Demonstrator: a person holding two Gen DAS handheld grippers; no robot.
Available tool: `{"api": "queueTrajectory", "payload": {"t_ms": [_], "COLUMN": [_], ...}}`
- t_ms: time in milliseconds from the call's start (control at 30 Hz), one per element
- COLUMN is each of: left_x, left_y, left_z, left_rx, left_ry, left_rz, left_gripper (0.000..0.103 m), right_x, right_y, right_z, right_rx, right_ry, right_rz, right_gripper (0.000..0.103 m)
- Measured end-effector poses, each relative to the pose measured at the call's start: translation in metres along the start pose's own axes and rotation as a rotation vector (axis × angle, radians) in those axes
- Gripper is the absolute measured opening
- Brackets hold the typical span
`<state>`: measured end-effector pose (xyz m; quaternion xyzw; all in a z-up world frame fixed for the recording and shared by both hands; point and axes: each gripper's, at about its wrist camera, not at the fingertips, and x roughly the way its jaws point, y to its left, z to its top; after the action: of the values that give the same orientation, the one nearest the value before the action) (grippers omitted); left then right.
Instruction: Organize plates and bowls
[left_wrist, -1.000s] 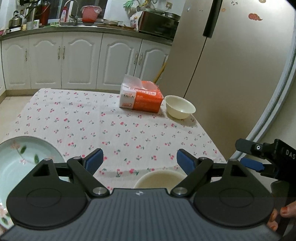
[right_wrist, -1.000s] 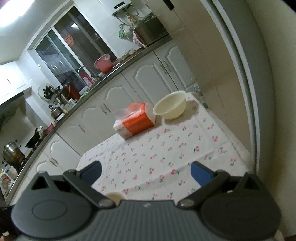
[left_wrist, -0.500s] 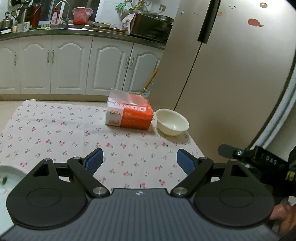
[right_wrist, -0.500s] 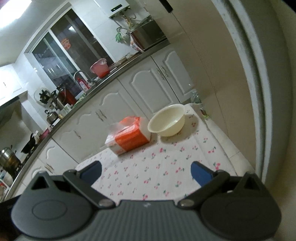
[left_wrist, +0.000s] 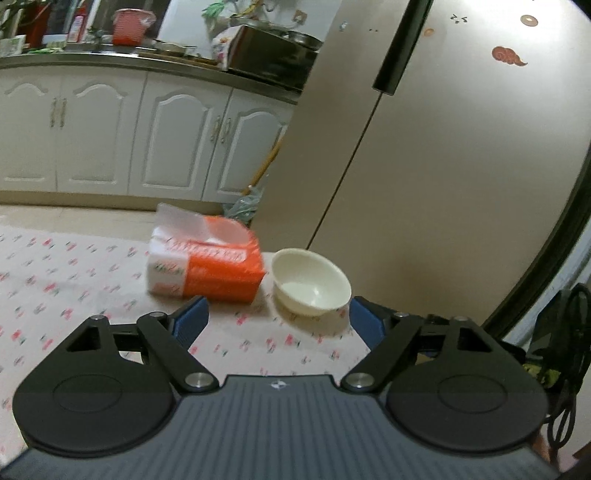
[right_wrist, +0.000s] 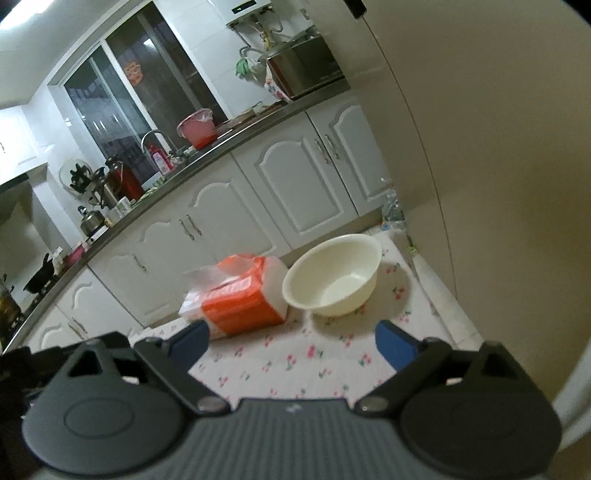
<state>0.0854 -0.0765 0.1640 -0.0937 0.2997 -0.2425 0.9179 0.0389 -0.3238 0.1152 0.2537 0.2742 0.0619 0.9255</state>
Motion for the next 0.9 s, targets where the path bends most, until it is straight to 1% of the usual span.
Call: {"api": "queueTrajectory", "payload": {"t_ms": [67, 133, 200, 333, 400, 467, 533, 633, 733, 800, 867, 900], "left_x": [0.012, 0.022, 0.035, 0.062, 0.077, 0.093, 0.106, 0.127, 0.147, 0.158, 0.167, 0.172], "left_y": [0.000, -0.001, -0.004, -0.010, -0.012, -0.014, -0.015, -0.018, -0.021, -0.025, -0.027, -0.026], "left_z": [0.008, 0.016, 0.025, 0.038, 0.045, 0.052, 0.058, 0.066, 0.070, 0.071, 0.072, 0.071], "left_rx": [0.000, -0.003, 0.009, 0.033, 0.042, 0.041, 0.043, 0.048, 0.047, 0.056, 0.064, 0.058], "left_ry": [-0.006, -0.015, -0.020, -0.021, -0.006, 0.002, 0.011, 0.043, 0.067, 0.080, 0.098, 0.109], "left_rz": [-0.015, -0.025, -0.037, -0.054, -0.056, -0.057, -0.059, -0.049, -0.046, -0.051, -0.059, -0.051], "left_gripper": [0.096, 0.091, 0.088, 0.085, 0.082, 0.082, 0.082, 0.082, 0.082, 0.082, 0.082, 0.083], "right_x": [0.008, 0.015, 0.022, 0.033, 0.038, 0.040, 0.041, 0.043, 0.046, 0.045, 0.045, 0.046], "right_y": [-0.006, -0.009, -0.012, -0.021, -0.027, -0.033, -0.038, -0.042, -0.047, -0.052, -0.055, -0.057], "right_z": [0.003, 0.005, 0.007, 0.010, 0.011, 0.011, 0.010, 0.008, 0.006, 0.006, 0.007, 0.008], "right_rx": [0.032, 0.055, 0.075, 0.122, 0.144, 0.169, 0.193, 0.199, 0.210, 0.230, 0.243, 0.244], "right_ry": [-0.007, -0.011, -0.014, -0.023, -0.025, -0.031, -0.030, -0.014, 0.002, -0.003, -0.011, -0.013], "right_rz": [0.003, 0.008, 0.002, 0.003, 0.004, 0.009, 0.040, 0.060, 0.072, 0.089, 0.104, 0.111], "right_gripper": [0.092, 0.087, 0.084, 0.078, 0.078, 0.078, 0.078, 0.079, 0.081, 0.081, 0.083, 0.085]}}
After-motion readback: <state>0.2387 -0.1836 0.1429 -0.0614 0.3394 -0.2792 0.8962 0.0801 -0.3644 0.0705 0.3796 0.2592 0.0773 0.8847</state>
